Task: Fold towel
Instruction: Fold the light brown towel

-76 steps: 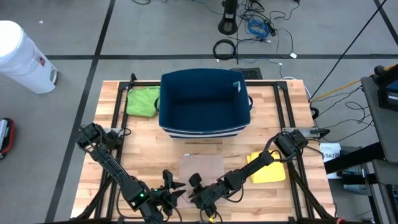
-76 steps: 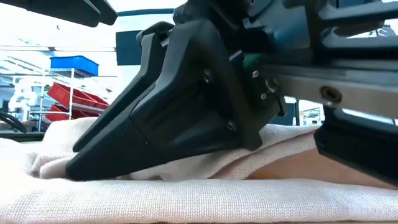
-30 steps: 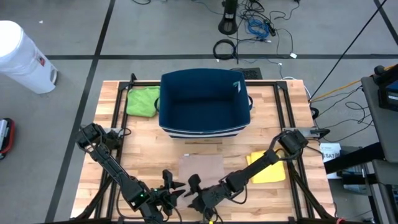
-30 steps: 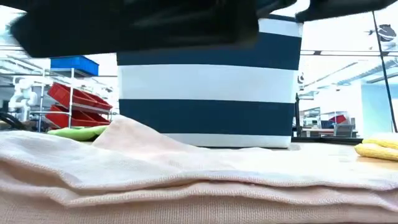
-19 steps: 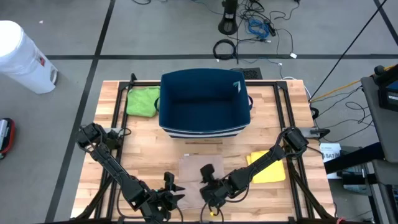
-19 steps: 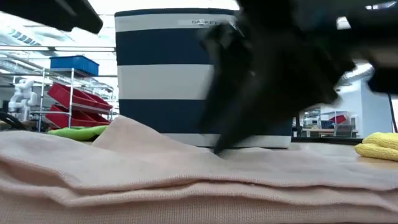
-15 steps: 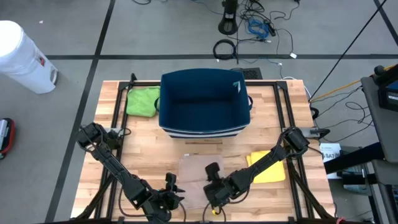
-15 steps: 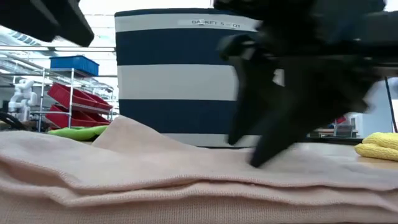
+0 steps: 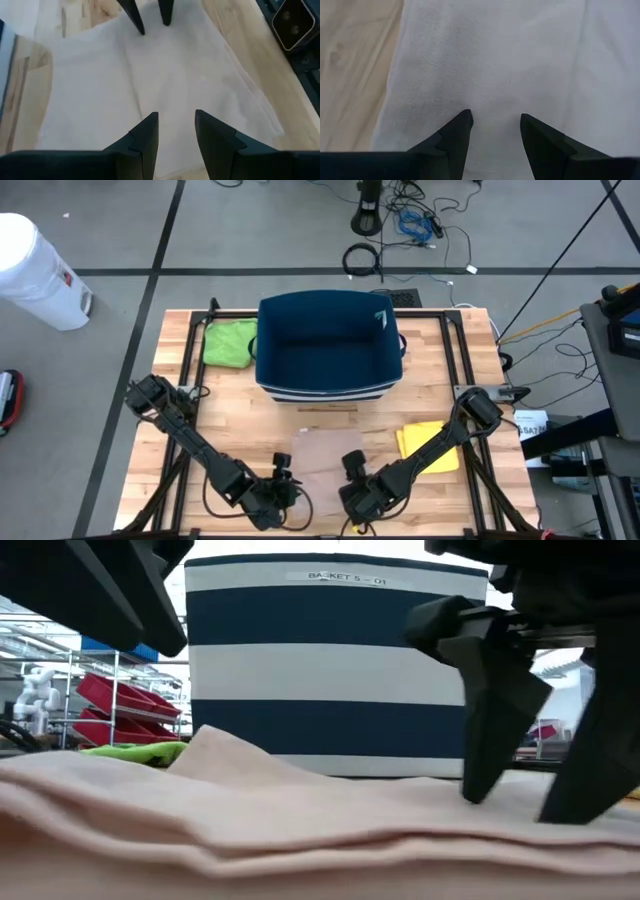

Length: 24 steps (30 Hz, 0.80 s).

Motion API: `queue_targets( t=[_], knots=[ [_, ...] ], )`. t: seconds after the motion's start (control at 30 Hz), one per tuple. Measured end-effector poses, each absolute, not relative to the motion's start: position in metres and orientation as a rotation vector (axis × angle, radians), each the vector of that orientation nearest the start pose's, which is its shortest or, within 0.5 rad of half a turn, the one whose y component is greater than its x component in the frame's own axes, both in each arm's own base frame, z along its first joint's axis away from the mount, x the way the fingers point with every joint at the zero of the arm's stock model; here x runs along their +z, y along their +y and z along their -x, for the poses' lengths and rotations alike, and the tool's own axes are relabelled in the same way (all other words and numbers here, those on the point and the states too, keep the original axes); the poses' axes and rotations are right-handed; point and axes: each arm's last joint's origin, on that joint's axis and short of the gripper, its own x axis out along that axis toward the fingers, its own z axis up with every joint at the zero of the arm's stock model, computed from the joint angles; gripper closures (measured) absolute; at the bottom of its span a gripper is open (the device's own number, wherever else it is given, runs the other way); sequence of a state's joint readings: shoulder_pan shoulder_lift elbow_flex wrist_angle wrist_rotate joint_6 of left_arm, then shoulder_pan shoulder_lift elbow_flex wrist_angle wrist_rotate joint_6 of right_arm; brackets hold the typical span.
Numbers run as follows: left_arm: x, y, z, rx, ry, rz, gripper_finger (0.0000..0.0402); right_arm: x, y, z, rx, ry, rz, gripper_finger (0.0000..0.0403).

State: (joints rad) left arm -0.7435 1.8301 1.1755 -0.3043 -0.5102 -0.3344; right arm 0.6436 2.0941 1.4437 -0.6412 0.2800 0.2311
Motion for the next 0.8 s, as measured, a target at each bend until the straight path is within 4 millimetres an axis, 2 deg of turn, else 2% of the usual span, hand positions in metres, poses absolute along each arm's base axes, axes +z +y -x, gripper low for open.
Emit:
queue_targets(
  t=[0.23,0.37,0.47,0.53,0.7,0.8],
  knots=[
    [0.181,-0.231,-0.292,-0.054,0.805,-0.234,0.0267,0.140,0.241,-0.324,0.176,1.219,0.382,0.0239],
    [0.179,-0.220,-0.296,-0.015,0.838,-0.251,0.0267,0.157,0.246,-0.317,0.203,1.174,0.365,0.0239],
    [0.177,-0.208,-0.299,0.075,0.853,-0.270,0.0267,0.181,0.246,-0.311,0.121,1.081,0.374,0.0239],
    [0.176,-0.199,-0.302,0.140,0.862,-0.265,0.0267,0.189,0.241,-0.306,0.034,1.064,0.395,0.0239],
    [0.175,-0.175,-0.314,0.259,0.879,-0.187,0.0267,0.197,0.232,-0.297,-0.102,1.082,0.372,0.0239],
    [0.173,-0.161,-0.321,0.295,0.877,-0.161,0.0267,0.191,0.229,-0.293,-0.159,1.106,0.329,0.0239]
  ],
)
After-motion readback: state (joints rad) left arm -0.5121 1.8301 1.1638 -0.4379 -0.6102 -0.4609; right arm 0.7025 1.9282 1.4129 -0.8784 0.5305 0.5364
